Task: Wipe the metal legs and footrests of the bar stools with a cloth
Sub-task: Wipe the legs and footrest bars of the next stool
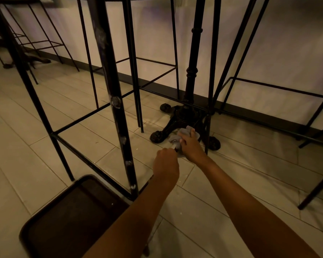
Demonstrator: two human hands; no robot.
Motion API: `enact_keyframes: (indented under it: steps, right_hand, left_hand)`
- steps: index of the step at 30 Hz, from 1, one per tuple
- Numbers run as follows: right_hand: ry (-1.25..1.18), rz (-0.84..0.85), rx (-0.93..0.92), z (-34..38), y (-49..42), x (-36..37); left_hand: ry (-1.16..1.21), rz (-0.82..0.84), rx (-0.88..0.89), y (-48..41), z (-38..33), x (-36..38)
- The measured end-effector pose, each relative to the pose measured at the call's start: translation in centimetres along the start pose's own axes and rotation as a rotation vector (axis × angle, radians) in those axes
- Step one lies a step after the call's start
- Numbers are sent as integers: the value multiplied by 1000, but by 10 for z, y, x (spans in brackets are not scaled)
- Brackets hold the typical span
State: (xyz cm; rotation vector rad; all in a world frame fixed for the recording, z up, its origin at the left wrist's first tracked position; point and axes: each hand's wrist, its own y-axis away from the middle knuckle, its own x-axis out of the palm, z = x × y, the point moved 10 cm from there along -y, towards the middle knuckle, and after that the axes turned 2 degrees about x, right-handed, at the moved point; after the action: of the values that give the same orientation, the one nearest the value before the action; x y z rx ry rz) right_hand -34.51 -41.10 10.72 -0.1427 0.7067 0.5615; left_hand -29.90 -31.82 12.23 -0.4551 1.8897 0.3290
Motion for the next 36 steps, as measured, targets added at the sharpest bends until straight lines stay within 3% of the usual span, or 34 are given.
enact_keyframes:
  steps: [4,11,19,28,33,36]
  right_hand:
    - [37,46,-115,9,11,3]
    - [-13,-41,-74,4,4,-3]
    - [-44,-15,-208,13,21,11]
    - [-14,-174,-139,-3,10,7]
    - [196,-164,-15,-11,15,7]
    - [133,-141,-62,1,7,4]
  left_hand:
    - [-16,0,-37,6,5,-5]
    - [-26,-19,-34,11,14,-6]
    - [1,-46,-54,12,18,-5]
    - [25,-51,-36,15,18,-4]
    - [14,-49,-28,17,15,-8]
    - [21,-51,-32,18,15,-8]
